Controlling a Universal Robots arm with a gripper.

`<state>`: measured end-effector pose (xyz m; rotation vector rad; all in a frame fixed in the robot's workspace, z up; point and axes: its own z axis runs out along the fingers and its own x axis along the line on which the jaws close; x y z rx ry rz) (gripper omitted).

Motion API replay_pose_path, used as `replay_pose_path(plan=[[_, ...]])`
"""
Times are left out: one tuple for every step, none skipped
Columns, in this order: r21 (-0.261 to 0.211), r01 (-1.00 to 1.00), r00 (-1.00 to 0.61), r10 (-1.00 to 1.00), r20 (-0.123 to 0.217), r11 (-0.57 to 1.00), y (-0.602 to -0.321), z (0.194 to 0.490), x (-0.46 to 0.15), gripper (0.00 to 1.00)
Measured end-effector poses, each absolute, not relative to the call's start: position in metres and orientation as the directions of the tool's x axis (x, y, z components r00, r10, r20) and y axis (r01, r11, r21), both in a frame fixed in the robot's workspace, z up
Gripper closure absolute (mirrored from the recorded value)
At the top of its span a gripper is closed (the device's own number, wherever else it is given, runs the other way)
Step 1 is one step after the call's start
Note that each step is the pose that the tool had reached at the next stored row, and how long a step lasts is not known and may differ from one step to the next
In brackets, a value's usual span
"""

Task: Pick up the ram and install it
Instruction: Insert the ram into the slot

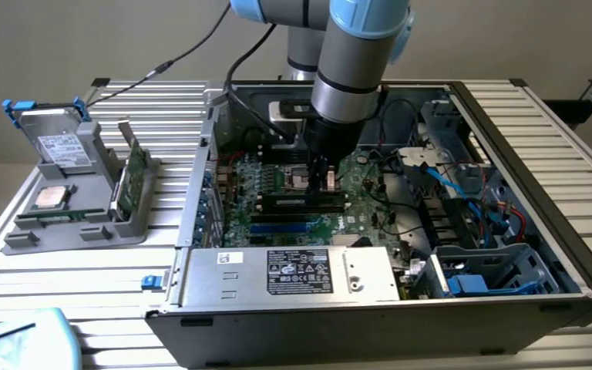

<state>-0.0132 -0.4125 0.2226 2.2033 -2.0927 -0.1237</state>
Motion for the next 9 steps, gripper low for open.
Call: replay_pose_path(plan=[[0.128,-0.99,0.054,-0.998,0.01,-0.053,-0.4123,0.2224,-0.0132,0.85],[0.128,-0.99,0.057,-0.998,0.01,-0.055,-0.4124,0.2224,-0.0132,0.85],[0.128,-0.99,0.057,-0.998,0.01,-0.056,-0.4124,0.2224,-0.0132,0.85],[0.128,-0.99,0.057,-0.998,0.01,-0.056,-0.4124,0.2225,-0.0132,0.85],[0.128,-0.99,0.058,-0.998,0.01,-0.056,-0.4124,0.2224,-0.0132,0.85],[0.128,-0.99,0.058,-0.998,0.01,-0.056,-0.4122,0.2223,-0.0132,0.85],[0.128,-0.99,0.058,-0.998,0.01,-0.056,-0.412,0.2223,-0.0132,0.85],[0.128,-0.99,0.058,-0.998,0.01,-0.056,-0.4119,0.2223,-0.0132,0.85],[0.128,-0.99,0.058,-0.998,0.01,-0.056,-0.4116,0.2223,-0.0132,0.85]])
